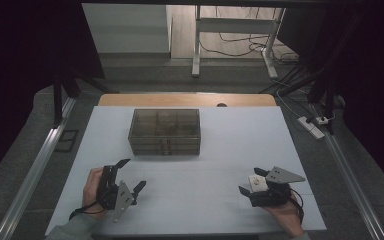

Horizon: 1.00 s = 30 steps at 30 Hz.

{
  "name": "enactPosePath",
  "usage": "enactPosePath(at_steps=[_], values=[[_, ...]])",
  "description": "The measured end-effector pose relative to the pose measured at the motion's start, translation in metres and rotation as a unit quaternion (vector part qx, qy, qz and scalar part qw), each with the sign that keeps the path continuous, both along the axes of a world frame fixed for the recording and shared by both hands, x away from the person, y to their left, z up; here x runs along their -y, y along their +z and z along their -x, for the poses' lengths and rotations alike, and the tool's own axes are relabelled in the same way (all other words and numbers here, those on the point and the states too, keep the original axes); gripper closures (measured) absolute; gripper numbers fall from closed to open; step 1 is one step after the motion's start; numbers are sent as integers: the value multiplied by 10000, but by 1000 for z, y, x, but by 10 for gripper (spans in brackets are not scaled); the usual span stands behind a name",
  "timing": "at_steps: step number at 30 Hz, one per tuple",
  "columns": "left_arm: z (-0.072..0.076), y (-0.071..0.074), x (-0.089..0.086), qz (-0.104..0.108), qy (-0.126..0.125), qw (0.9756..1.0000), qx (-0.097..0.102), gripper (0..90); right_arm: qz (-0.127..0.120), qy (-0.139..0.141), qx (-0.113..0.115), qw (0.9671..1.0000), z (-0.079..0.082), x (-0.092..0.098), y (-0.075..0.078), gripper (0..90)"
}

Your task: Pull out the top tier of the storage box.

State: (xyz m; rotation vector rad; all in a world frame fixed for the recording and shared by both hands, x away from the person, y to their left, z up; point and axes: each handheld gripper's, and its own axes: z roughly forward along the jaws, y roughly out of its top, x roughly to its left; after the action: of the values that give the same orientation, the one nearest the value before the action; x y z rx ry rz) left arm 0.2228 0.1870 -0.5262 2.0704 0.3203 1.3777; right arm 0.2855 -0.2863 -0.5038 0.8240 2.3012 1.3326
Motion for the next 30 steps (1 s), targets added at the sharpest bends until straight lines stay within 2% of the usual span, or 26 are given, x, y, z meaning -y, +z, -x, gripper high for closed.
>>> enactPosePath(at_steps=[2,10,14,21,25,30], values=[[-1,0,0,-9,-17,10000,-22,90,4,2,20,10000,0,0,0,108],[-3,0,-1,41,-88,9999,104,91,9,-22,24,10000,0,0,0,108],[-5,0,1,-122,-128,9993,316,93,17,-20,23,10000,0,0,0,108],[-9,-2,4,-300,-254,9977,543,97,21,-21,23,10000,0,0,0,108],[-10,-3,5,-390,-335,9972,550,97,41,-29,24,10000,0,0,0,108],[-12,-2,7,-366,-380,9970,566,104,26,-14,20,10000,0,0,0,109]])
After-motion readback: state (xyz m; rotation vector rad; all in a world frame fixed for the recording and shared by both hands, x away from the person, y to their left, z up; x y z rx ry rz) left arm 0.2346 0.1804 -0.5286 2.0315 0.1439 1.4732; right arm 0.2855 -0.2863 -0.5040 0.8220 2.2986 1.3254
